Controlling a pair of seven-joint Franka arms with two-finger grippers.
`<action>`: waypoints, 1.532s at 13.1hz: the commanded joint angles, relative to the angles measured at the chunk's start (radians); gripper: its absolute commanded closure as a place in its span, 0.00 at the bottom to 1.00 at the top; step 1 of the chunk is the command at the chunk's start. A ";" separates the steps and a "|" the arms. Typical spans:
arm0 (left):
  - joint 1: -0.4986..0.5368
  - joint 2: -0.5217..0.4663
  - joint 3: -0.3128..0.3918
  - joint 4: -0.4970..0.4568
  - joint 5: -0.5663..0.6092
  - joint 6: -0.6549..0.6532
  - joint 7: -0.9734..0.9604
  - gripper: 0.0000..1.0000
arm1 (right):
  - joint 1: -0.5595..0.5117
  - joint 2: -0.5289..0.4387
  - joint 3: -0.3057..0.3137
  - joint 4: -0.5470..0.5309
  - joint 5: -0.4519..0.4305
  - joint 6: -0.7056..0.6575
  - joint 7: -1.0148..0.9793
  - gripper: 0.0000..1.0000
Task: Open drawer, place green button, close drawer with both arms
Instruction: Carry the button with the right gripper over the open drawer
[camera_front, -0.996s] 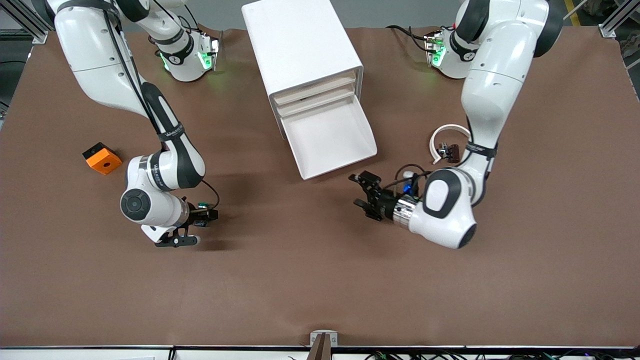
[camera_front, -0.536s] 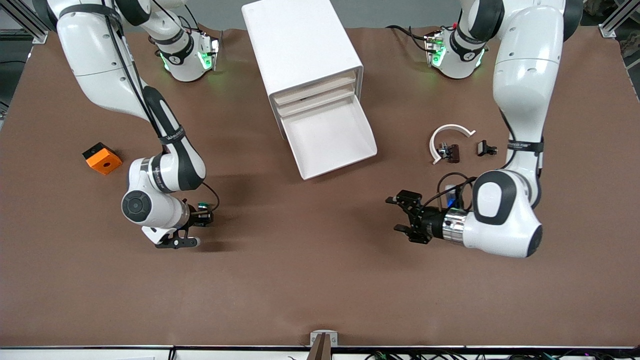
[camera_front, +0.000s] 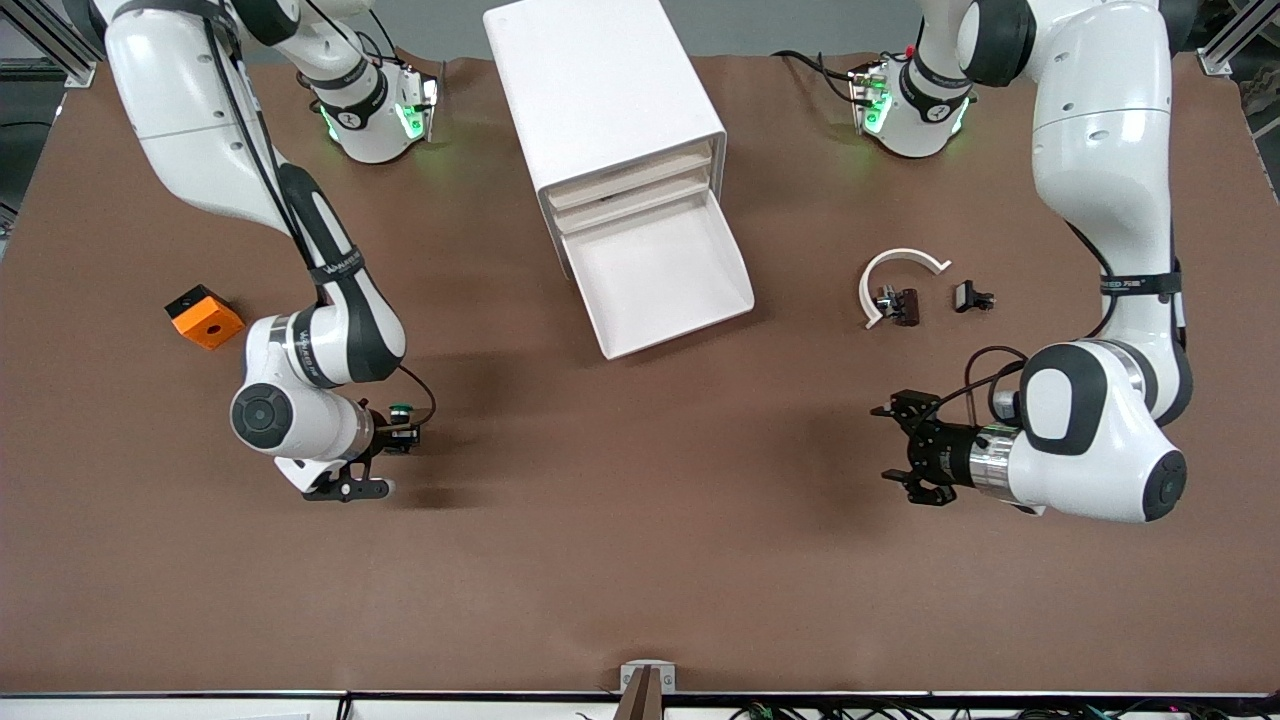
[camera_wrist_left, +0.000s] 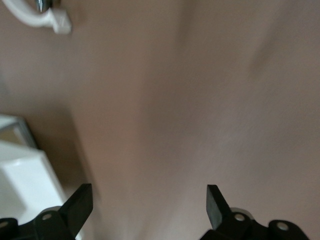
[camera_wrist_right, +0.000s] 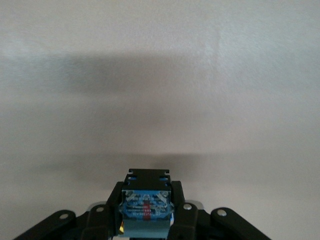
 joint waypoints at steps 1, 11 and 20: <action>0.008 -0.046 0.010 -0.005 0.086 -0.016 0.074 0.00 | 0.029 -0.096 0.010 0.000 0.008 -0.131 0.158 0.95; 0.014 -0.175 0.005 -0.012 0.350 -0.016 0.618 0.00 | 0.348 -0.206 0.011 0.080 0.127 -0.388 1.008 0.96; 0.018 -0.207 0.005 -0.072 0.414 -0.016 1.137 0.00 | 0.562 -0.159 0.008 0.078 0.169 -0.216 1.399 0.96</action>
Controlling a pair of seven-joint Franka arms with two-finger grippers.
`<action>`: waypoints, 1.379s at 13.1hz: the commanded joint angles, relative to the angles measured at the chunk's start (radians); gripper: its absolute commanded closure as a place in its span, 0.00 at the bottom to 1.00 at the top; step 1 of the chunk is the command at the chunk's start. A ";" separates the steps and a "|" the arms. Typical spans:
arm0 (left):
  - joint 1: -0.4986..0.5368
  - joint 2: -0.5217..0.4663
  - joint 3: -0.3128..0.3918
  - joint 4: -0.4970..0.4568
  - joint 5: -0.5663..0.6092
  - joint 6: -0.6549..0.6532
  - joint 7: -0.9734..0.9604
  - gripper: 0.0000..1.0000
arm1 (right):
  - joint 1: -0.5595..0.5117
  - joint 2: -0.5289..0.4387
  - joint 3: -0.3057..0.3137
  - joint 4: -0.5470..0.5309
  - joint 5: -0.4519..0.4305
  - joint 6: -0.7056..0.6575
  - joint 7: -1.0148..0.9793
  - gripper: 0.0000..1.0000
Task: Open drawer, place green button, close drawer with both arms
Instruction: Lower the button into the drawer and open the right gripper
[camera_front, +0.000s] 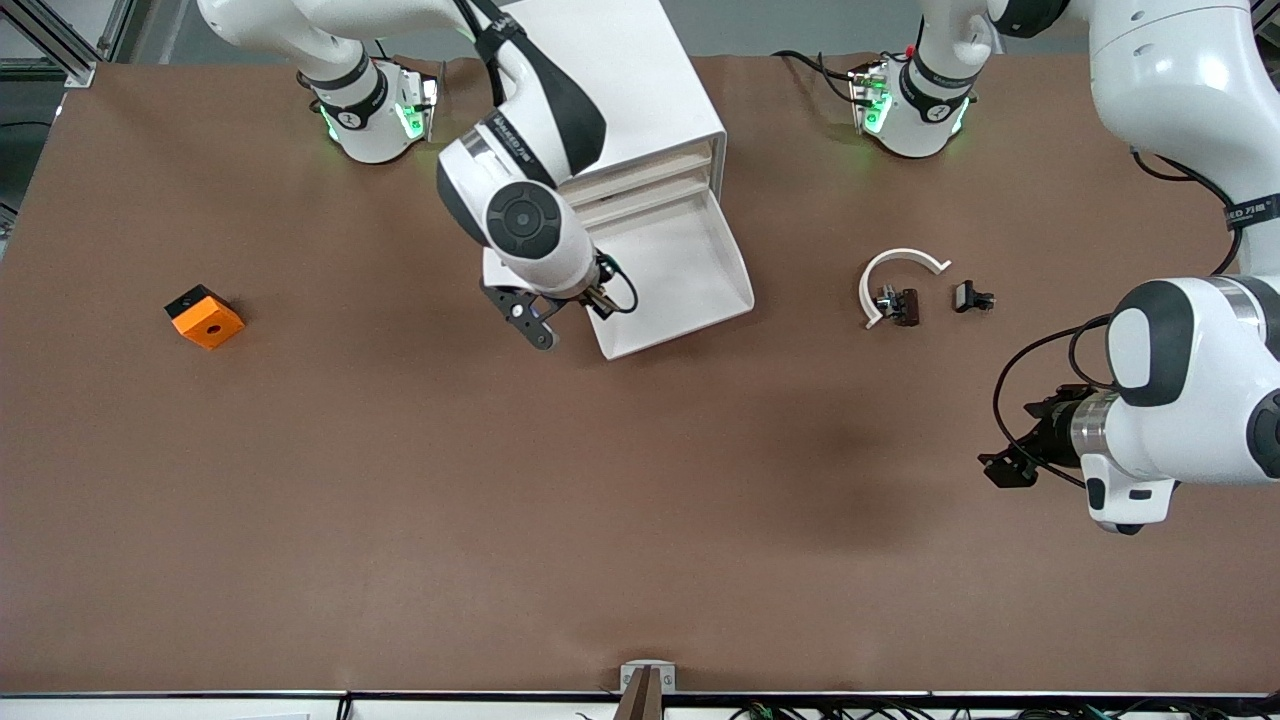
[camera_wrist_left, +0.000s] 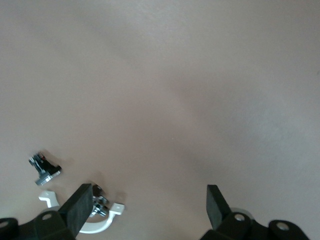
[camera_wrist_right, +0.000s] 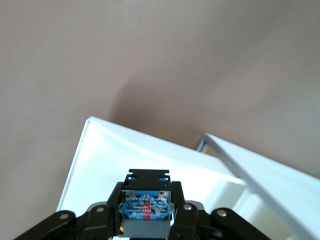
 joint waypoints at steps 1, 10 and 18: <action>-0.009 -0.041 -0.001 -0.054 0.020 -0.003 0.107 0.00 | 0.068 0.044 -0.011 0.017 0.017 0.068 0.120 0.96; -0.088 -0.081 -0.012 -0.208 0.020 0.065 0.214 0.00 | 0.137 0.139 -0.011 0.015 0.018 0.186 0.231 0.92; -0.208 -0.197 -0.105 -0.502 0.017 0.303 0.299 0.00 | 0.149 0.154 -0.011 0.017 0.018 0.197 0.232 0.18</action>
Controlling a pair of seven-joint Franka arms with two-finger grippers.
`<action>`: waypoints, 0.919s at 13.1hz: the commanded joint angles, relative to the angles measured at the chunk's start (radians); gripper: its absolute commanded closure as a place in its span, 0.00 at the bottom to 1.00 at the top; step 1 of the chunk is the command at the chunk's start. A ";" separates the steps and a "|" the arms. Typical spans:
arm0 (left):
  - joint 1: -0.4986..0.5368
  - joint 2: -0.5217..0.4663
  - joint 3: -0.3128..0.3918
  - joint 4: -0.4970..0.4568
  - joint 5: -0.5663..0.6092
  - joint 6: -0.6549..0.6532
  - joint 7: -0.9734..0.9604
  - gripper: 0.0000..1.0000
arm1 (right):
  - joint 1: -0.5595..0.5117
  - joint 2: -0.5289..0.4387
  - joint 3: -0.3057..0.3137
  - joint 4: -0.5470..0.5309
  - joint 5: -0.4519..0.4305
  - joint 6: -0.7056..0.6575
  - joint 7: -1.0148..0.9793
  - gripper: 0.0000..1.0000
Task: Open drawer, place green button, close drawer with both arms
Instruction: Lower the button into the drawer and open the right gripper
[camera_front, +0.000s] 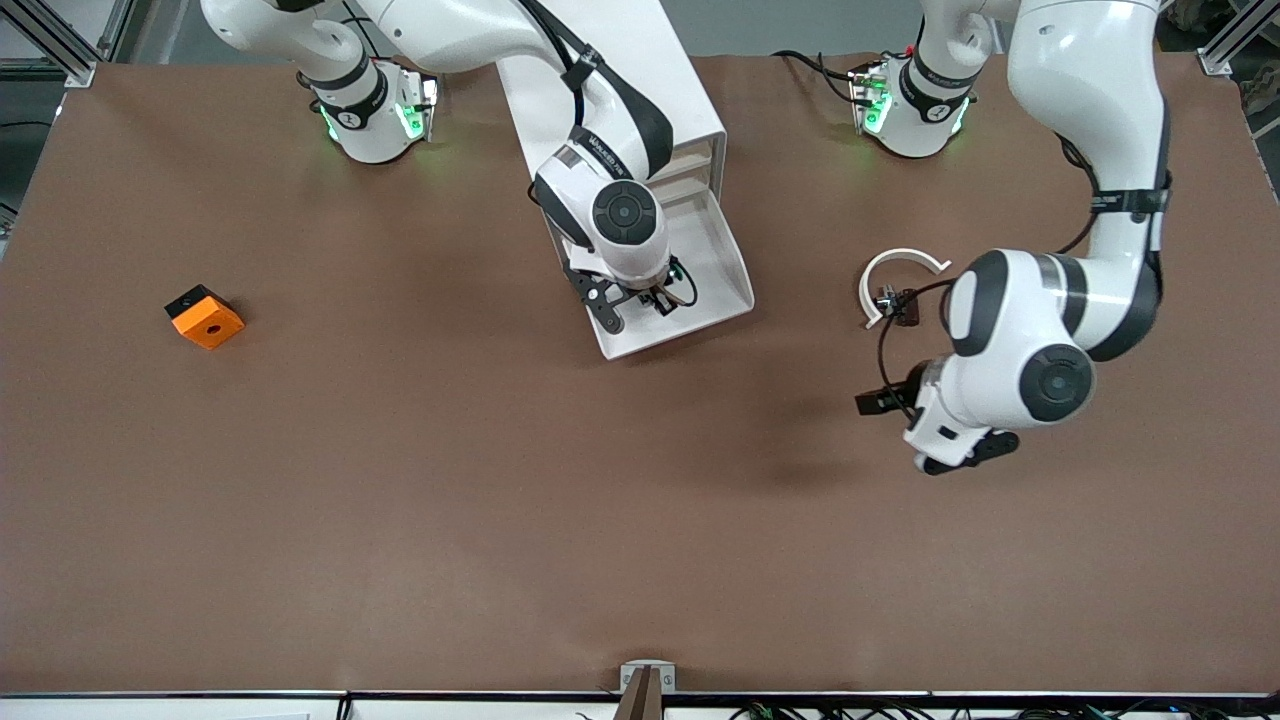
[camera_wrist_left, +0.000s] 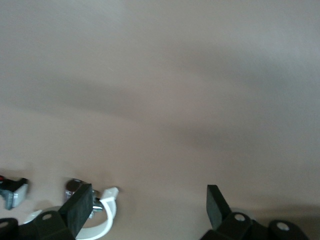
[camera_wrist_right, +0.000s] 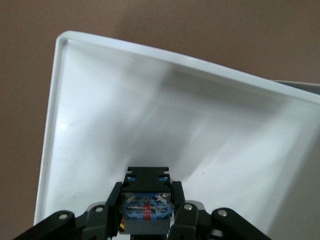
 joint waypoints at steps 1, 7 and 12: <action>-0.009 -0.061 -0.064 -0.127 0.017 0.117 0.006 0.00 | 0.012 -0.002 -0.011 0.016 0.017 -0.009 0.017 0.00; -0.055 -0.045 -0.194 -0.220 0.006 0.318 -0.195 0.00 | -0.054 -0.076 -0.017 0.190 0.013 -0.294 0.002 0.00; -0.167 0.017 -0.194 -0.218 -0.037 0.392 -0.353 0.00 | -0.242 -0.249 -0.017 0.248 0.016 -0.579 -0.367 0.00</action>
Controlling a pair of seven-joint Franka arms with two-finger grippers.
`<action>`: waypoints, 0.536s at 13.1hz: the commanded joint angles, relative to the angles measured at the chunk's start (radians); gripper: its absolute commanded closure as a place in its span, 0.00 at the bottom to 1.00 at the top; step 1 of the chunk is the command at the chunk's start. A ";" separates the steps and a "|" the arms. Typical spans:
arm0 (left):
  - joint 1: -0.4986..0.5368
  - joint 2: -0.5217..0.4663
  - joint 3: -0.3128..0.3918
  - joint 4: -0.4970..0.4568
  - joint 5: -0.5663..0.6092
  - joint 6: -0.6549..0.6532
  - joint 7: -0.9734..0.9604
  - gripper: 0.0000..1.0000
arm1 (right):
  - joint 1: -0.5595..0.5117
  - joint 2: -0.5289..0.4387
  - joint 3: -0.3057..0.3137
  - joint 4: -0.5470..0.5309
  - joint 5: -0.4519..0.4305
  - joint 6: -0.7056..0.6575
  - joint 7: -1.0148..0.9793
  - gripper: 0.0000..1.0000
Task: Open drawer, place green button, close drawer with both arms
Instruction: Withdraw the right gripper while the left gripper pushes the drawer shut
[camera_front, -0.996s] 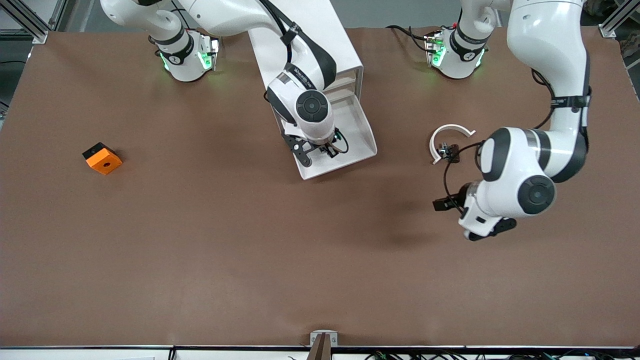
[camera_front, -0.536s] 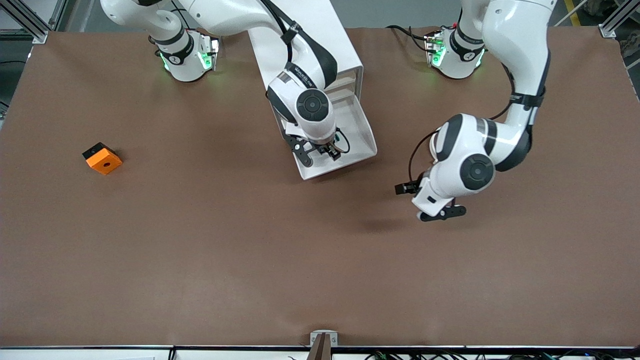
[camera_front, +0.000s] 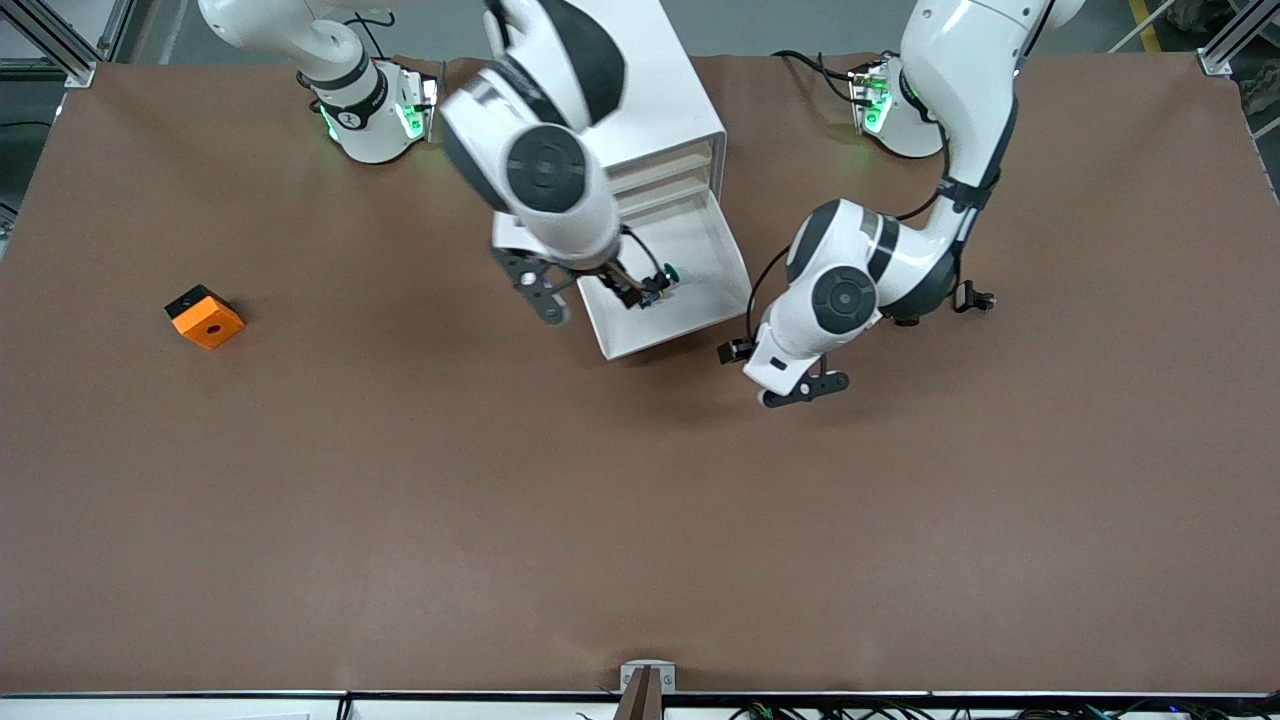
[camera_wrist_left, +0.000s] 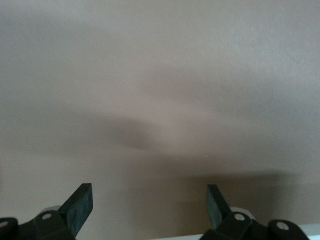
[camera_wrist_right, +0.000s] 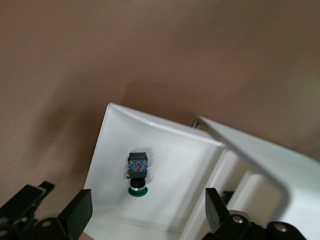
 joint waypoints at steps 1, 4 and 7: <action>-0.038 0.027 0.007 -0.004 -0.017 0.062 -0.063 0.00 | -0.110 -0.099 0.011 -0.020 0.011 -0.114 -0.226 0.00; -0.070 0.034 0.004 -0.006 -0.022 0.078 -0.083 0.00 | -0.245 -0.179 0.008 -0.030 -0.003 -0.211 -0.521 0.00; -0.111 0.033 -0.013 -0.007 -0.042 0.078 -0.153 0.00 | -0.340 -0.263 0.009 -0.111 -0.125 -0.221 -0.907 0.00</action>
